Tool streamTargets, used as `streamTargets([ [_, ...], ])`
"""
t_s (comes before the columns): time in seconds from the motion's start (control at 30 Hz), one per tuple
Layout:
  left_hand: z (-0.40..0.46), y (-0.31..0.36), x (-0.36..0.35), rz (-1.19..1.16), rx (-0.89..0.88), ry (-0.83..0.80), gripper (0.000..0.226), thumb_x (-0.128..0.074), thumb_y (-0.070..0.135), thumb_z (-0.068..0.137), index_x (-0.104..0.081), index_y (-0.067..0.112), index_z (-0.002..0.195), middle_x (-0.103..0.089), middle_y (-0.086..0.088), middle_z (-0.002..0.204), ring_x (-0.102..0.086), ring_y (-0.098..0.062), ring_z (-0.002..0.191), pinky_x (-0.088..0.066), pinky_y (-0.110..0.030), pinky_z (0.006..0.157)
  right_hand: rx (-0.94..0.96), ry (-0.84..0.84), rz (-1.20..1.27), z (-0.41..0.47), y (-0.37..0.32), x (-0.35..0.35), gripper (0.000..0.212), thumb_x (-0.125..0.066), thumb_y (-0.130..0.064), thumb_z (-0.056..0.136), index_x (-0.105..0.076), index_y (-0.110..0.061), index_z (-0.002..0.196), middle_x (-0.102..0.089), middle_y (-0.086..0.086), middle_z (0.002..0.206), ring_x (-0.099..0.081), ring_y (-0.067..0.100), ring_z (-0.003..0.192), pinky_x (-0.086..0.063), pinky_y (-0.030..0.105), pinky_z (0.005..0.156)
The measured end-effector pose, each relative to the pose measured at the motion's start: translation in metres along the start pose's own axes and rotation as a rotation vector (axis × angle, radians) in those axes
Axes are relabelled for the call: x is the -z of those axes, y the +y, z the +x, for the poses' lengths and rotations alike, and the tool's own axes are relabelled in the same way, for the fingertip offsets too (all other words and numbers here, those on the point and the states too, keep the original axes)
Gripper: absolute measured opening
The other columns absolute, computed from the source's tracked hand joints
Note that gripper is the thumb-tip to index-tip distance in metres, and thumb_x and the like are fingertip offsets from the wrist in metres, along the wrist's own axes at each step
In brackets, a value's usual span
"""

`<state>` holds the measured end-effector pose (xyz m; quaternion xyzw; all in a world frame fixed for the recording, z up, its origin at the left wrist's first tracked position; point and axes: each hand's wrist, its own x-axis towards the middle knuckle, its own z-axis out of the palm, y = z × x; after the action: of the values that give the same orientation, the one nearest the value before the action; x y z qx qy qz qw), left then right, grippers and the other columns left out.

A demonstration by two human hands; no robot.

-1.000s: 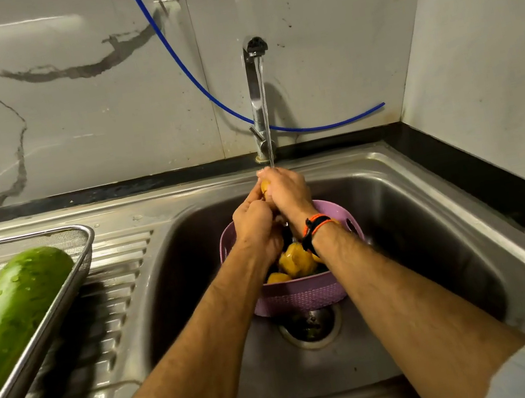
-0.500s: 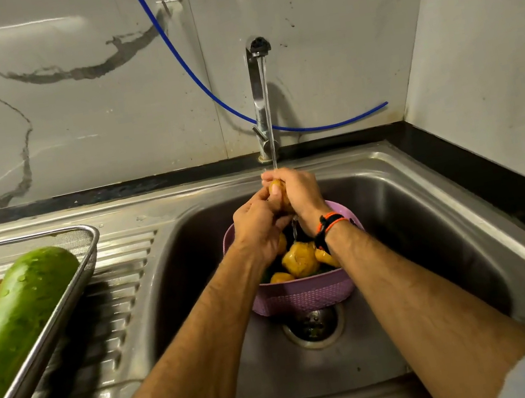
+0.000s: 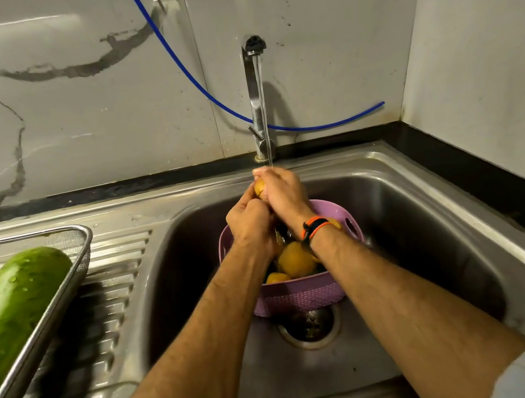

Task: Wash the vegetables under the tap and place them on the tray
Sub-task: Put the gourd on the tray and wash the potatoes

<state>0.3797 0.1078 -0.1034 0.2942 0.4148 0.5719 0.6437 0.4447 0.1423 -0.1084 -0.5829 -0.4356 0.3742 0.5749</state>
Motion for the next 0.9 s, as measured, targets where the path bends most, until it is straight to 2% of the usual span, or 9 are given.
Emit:
streamTargets([
  [0.1,0.007,0.0,0.008,0.018,0.03,0.008,0.039,-0.048,-0.008,0.096,-0.066,0.007,0.127,-0.069,-0.012,0.084,-0.063,-0.02,0.074,-0.056,-0.029,0.065,-0.005,0.038,-0.078,-0.003,-0.005,-0.01,0.024,-0.053,-0.028,0.095,-0.072,-0.015,0.104,-0.065,0.002,0.095,-0.058,0.019,0.093,-0.047,0.033,0.083],
  [0.2,0.004,0.003,0.013,0.064,0.088,-0.124,0.045,-0.046,-0.011,0.096,-0.059,0.007,0.135,-0.068,-0.021,0.112,-0.065,-0.032,0.106,-0.056,-0.042,0.092,-0.141,0.005,0.027,0.0,-0.008,0.005,0.025,-0.06,-0.033,0.082,-0.076,-0.015,0.089,-0.073,0.006,0.096,-0.066,0.026,0.094,-0.055,0.042,0.088],
  [0.33,-0.002,0.0,-0.003,0.006,0.012,-0.041,0.043,-0.044,-0.014,0.095,-0.062,0.005,0.13,-0.069,-0.015,0.1,-0.065,-0.019,0.08,-0.06,-0.027,0.065,-0.023,0.003,0.062,0.001,0.0,0.005,0.02,-0.053,-0.027,0.096,-0.071,-0.017,0.099,-0.067,0.007,0.104,-0.06,0.021,0.097,-0.049,0.038,0.089],
  [0.43,0.001,-0.002,0.0,0.029,0.034,-0.033,0.046,-0.042,-0.013,0.095,-0.062,0.007,0.131,-0.068,-0.013,0.092,-0.061,-0.017,0.072,-0.055,-0.029,0.067,-0.051,0.053,-0.015,-0.002,-0.003,-0.001,0.02,-0.058,-0.032,0.092,-0.072,-0.019,0.095,-0.069,0.007,0.102,-0.062,0.025,0.099,-0.052,0.04,0.09],
  [0.57,0.0,0.007,0.011,0.049,0.091,-0.145,0.045,-0.044,-0.011,0.097,-0.057,0.005,0.136,-0.064,-0.02,0.119,-0.064,-0.016,0.082,-0.052,-0.021,0.055,-0.129,-0.046,0.126,0.003,-0.008,0.012,0.019,-0.06,-0.026,0.088,-0.076,-0.017,0.085,-0.074,0.008,0.1,-0.067,0.026,0.101,-0.054,0.042,0.093],
  [0.63,-0.002,0.007,0.005,0.001,0.049,-0.083,0.039,-0.045,-0.01,0.097,-0.062,0.004,0.13,-0.068,-0.019,0.106,-0.063,-0.015,0.072,-0.05,-0.02,0.05,-0.059,-0.031,0.125,0.004,-0.003,0.008,0.02,-0.057,-0.028,0.094,-0.073,-0.018,0.086,-0.071,0.007,0.098,-0.066,0.027,0.101,-0.053,0.041,0.092],
  [0.73,-0.004,0.001,-0.002,-0.002,0.008,-0.025,0.037,-0.045,-0.01,0.097,-0.066,0.006,0.122,-0.068,-0.014,0.091,-0.062,-0.016,0.07,-0.054,-0.023,0.05,-0.03,0.031,0.0,0.001,0.0,-0.002,0.024,-0.055,-0.033,0.096,-0.072,-0.016,0.098,-0.066,0.002,0.091,-0.061,0.023,0.095,-0.051,0.039,0.088],
  [0.83,-0.002,0.001,0.001,0.04,0.061,-0.119,0.045,-0.039,-0.015,0.096,-0.061,0.005,0.13,-0.065,-0.015,0.091,-0.062,-0.019,0.073,-0.055,-0.024,0.051,-0.119,0.033,0.004,0.004,-0.004,0.009,0.02,-0.058,-0.028,0.088,-0.077,-0.021,0.087,-0.072,0.002,0.093,-0.064,0.022,0.094,-0.054,0.039,0.087],
  [0.9,-0.002,0.002,0.004,0.047,0.085,-0.184,0.042,-0.041,-0.013,0.097,-0.059,0.004,0.132,-0.067,-0.016,0.1,-0.065,-0.023,0.087,-0.059,-0.029,0.061,-0.143,-0.023,0.094,0.004,-0.006,0.019,0.022,-0.056,-0.022,0.089,-0.077,-0.016,0.086,-0.074,0.003,0.097,-0.066,0.021,0.096,-0.055,0.033,0.082],
])
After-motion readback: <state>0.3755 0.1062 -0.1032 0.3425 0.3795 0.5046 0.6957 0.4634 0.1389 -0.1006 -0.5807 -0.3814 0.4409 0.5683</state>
